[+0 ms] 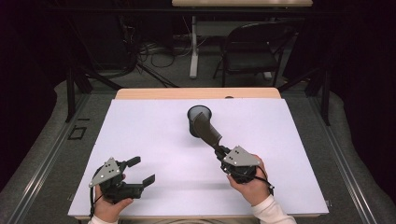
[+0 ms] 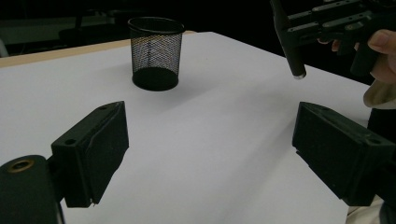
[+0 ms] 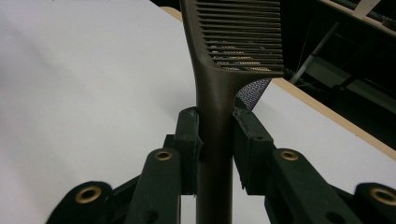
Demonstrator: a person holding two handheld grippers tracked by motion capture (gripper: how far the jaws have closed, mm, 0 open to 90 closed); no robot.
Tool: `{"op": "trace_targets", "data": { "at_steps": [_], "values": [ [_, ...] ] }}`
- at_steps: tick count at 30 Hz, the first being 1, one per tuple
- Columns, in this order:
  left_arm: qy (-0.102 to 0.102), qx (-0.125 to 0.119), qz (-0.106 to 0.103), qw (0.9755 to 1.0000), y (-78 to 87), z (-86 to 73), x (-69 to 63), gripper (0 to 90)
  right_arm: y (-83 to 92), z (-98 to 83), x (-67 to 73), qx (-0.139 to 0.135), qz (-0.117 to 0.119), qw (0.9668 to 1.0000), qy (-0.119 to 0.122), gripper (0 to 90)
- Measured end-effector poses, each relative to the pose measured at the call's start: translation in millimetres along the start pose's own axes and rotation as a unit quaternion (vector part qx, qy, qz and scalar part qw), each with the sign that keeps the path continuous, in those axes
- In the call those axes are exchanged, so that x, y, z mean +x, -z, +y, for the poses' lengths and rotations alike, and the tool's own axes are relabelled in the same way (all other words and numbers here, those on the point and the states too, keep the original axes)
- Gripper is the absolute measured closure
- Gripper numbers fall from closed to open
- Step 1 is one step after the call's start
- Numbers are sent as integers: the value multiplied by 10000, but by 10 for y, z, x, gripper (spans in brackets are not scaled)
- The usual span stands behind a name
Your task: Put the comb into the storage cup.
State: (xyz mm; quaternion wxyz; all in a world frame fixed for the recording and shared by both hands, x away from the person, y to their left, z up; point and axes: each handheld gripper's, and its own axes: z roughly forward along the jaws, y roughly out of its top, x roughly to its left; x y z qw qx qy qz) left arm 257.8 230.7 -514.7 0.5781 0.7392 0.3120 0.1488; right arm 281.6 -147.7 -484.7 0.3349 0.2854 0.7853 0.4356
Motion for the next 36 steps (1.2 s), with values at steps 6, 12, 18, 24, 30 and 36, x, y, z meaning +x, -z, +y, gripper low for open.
{"op": "trace_targets", "data": {
  "at_steps": [6,12,18,24,30,36],
  "values": [
    [138,-26,-23,9999,-11,2,3,119,-27,-25,86,0,-35,9998,189,731],
    [318,-58,-3,9995,-9,31,26,158,-56,-28,138,-8,-29,9997,243,731],
    [492,-90,29,9987,-16,140,45,158,-61,-22,179,-48,-25,9995,307,731],
    [469,-17,-10,9989,-62,257,16,159,-54,-19,186,-80,-40,9995,287,731],
    [466,27,-42,9989,-136,368,-16,164,-47,-20,180,-108,-68,9995,284,731],
    [523,2,-38,9986,-205,481,-44,172,-43,-20,177,-121,-107,9995,281,731]
  ]
}}
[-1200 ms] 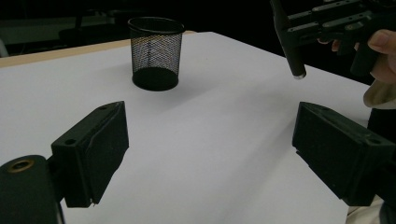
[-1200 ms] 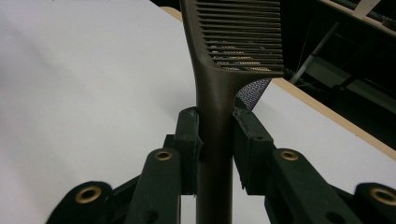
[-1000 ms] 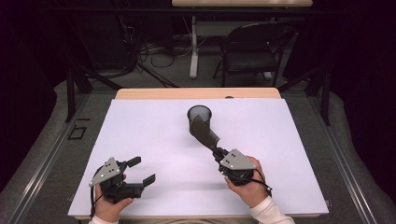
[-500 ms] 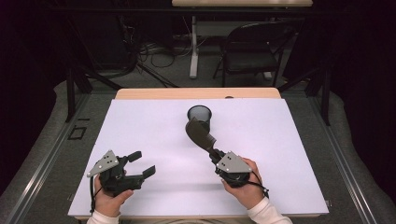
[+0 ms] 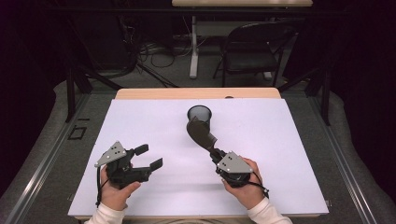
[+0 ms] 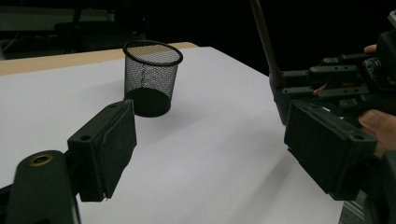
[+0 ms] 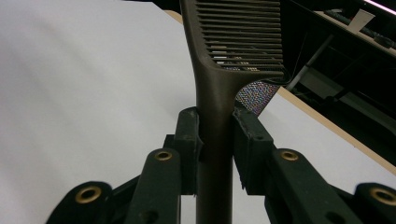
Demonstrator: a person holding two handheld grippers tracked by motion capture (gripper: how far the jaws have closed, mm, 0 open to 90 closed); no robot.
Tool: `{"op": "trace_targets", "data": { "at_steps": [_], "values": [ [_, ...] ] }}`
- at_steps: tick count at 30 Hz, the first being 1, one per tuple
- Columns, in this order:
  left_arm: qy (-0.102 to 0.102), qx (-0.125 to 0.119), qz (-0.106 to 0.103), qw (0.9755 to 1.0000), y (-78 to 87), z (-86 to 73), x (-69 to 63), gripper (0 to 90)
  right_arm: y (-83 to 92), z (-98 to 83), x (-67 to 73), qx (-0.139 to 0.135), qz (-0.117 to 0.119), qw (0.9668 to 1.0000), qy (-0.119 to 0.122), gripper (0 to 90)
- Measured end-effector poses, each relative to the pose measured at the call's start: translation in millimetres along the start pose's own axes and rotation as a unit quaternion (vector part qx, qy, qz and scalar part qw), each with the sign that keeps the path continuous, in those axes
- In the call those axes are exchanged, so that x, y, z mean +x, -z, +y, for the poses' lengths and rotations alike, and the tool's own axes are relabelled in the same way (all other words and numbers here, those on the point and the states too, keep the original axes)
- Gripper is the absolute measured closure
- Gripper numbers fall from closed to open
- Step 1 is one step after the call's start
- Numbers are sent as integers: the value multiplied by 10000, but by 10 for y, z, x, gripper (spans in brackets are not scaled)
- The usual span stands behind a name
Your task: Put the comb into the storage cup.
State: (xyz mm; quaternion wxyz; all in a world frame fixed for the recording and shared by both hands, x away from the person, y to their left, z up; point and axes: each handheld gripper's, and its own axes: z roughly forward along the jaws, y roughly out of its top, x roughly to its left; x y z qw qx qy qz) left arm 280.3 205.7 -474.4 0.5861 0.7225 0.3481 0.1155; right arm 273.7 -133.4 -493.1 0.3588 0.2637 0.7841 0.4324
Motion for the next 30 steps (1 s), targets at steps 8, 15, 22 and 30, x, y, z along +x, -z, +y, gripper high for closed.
{"op": "trace_targets", "data": {
  "at_steps": [8,15,22,30],
  "values": [
    [35,-9,3,10000,-53,151,-47,189,3,-1,5,-10,-22,10000,9,731],
    [170,98,-148,9997,-130,279,-75,218,4,-5,8,-29,-46,10000,4,730],
    [154,131,-244,9995,-205,346,-120,240,9,-5,5,-47,-56,10000,-3,731],
    [172,189,-315,9992,-313,425,-194,240,15,-5,1,-70,-79,9999,-23,730]
  ]
}}
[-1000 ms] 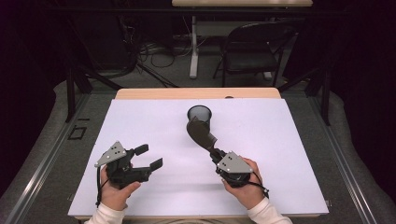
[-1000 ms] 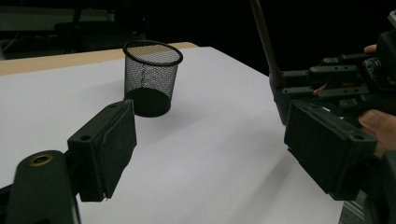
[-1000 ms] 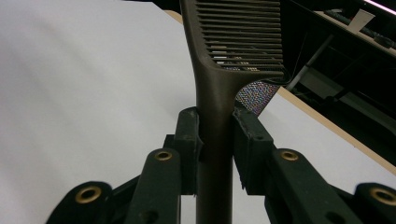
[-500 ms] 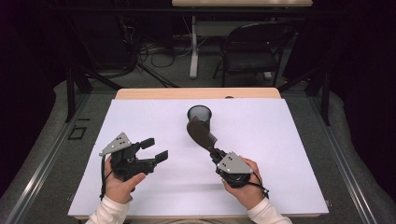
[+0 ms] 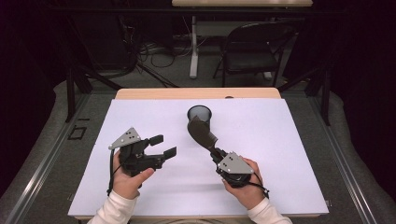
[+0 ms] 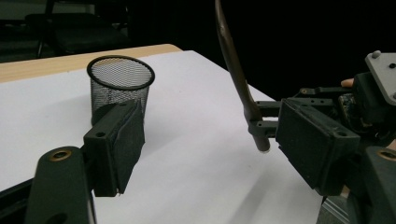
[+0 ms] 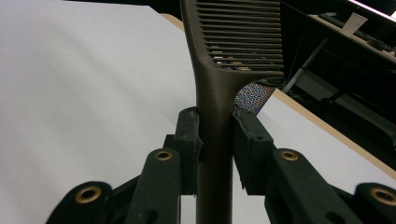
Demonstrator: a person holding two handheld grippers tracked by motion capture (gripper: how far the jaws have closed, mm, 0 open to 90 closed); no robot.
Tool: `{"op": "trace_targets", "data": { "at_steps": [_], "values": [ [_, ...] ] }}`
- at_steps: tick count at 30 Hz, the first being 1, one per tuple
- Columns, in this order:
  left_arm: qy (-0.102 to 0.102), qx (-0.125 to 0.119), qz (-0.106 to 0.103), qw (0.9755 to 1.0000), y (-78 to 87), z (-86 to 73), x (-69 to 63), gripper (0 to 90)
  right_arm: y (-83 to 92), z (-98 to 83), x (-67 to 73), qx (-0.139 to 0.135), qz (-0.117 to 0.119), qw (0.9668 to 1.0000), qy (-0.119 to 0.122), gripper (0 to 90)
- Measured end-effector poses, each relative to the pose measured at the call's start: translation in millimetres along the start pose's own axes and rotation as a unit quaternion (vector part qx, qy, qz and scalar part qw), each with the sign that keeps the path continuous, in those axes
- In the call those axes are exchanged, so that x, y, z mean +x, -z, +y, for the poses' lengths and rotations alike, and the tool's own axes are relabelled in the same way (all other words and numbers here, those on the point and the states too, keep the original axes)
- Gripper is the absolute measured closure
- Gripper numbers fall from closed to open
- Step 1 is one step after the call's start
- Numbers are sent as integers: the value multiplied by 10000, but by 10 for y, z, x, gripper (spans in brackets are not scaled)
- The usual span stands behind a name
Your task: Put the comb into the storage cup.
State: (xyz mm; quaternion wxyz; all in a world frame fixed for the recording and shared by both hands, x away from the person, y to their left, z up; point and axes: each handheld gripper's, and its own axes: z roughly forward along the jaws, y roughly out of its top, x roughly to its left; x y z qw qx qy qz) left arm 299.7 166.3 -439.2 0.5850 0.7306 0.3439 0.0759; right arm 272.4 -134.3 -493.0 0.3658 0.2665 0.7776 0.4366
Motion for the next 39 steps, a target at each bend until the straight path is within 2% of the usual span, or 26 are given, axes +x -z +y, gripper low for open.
{"op": "trace_targets", "data": {
  "at_steps": [7,17,22,25,31,39],
  "values": [
    [59,67,-62,9999,-105,76,-48,276,8,2,-3,-31,-13,10000,5,730],
    [66,131,-100,9998,-174,118,-82,309,11,1,-1,-48,-27,10000,11,730],
    [124,176,-121,9997,-211,152,-100,309,11,1,3,-47,-31,10000,25,730],
    [218,165,-236,9993,-243,169,-110,337,12,2,3,-61,-45,10000,26,730],
    [307,154,-279,9990,-302,187,-126,347,17,3,3,-75,-51,10000,18,730],
    [397,90,-239,9989,-373,199,-145,365,24,4,-1,-96,-64,9999,9,731]
  ]
}}
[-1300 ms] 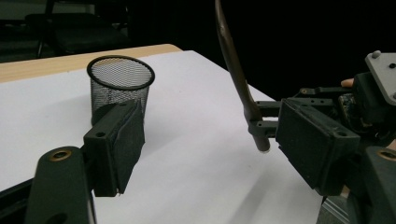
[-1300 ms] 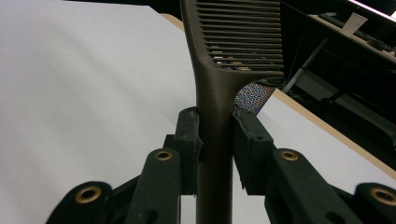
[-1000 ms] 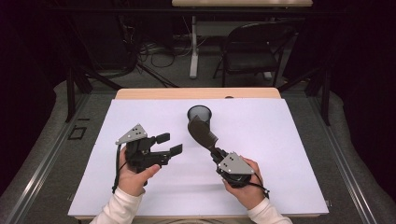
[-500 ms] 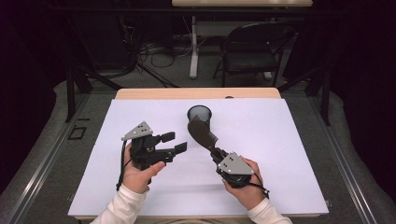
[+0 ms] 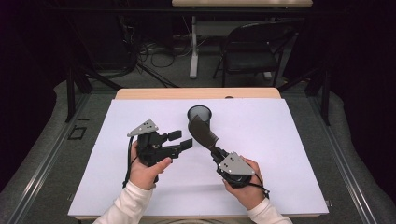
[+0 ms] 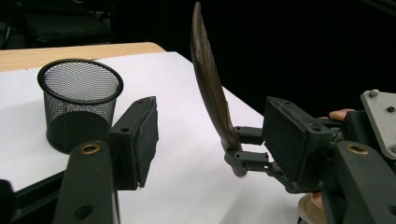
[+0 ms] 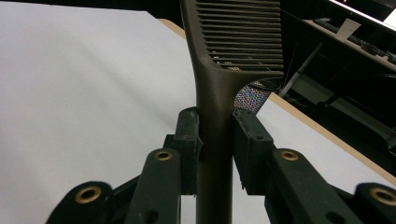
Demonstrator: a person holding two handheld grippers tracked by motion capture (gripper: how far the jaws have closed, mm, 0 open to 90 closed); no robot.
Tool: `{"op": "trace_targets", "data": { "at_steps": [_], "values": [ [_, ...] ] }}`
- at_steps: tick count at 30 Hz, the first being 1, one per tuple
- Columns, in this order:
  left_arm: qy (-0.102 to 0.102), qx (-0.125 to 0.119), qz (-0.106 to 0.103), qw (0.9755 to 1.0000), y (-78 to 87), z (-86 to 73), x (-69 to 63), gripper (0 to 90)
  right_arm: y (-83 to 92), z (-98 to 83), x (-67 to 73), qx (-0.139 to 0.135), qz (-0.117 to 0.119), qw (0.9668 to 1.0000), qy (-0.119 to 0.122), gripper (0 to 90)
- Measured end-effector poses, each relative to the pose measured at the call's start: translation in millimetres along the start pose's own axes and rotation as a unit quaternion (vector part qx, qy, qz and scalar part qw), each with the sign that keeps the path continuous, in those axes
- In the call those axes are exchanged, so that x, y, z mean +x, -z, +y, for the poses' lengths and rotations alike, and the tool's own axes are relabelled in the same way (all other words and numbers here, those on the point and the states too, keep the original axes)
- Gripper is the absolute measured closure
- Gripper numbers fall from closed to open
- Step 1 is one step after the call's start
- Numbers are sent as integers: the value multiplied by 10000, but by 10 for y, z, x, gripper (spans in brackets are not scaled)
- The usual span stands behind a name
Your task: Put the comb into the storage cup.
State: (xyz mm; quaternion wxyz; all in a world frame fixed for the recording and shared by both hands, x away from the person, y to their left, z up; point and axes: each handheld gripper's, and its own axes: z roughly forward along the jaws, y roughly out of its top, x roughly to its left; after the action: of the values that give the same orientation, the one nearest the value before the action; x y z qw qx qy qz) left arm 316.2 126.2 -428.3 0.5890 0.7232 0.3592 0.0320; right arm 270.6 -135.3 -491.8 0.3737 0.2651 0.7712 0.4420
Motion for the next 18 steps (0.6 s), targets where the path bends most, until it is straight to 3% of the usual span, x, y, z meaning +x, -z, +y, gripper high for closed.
{"op": "trace_targets", "data": {
  "at_steps": [5,8,18],
  "values": [
    [21,-20,-1,10000,-18,-25,6,399,2,0,1,-10,0,10000,1,730],
    [108,-79,-110,9998,-20,-57,33,417,2,0,5,-18,-5,10000,24,730],
    [130,-39,-254,9996,-22,-110,89,455,0,-3,56,-42,-2,9999,135,730]
  ]
}}
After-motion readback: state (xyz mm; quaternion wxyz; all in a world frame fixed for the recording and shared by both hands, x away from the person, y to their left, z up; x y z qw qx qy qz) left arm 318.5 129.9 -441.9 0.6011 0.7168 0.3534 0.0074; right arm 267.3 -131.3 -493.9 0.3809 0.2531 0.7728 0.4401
